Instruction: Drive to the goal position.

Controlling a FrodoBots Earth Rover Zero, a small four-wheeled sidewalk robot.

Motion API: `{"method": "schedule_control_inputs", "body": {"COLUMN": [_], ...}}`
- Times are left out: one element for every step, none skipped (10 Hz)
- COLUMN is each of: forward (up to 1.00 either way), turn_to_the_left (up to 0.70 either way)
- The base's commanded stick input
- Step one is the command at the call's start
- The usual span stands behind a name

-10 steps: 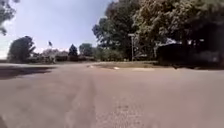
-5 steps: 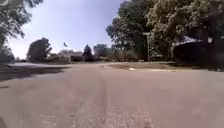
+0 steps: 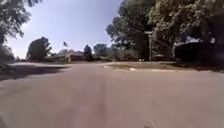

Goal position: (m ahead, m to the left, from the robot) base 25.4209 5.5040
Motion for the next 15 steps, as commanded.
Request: {"method": "schedule_control_inputs", "body": {"forward": [0.70,0.70,0.70,0.70,0.70,0.70,0.70,0.70,0.70,0.70,0.70,0.70,0.70,0.70,0.70], "turn_to_the_left": [0.00,0.00,0.00,0.00,0.00,0.00,0.00,0.00,0.00,0.00,0.00,0.00,0.00,0.00,0.00]}}
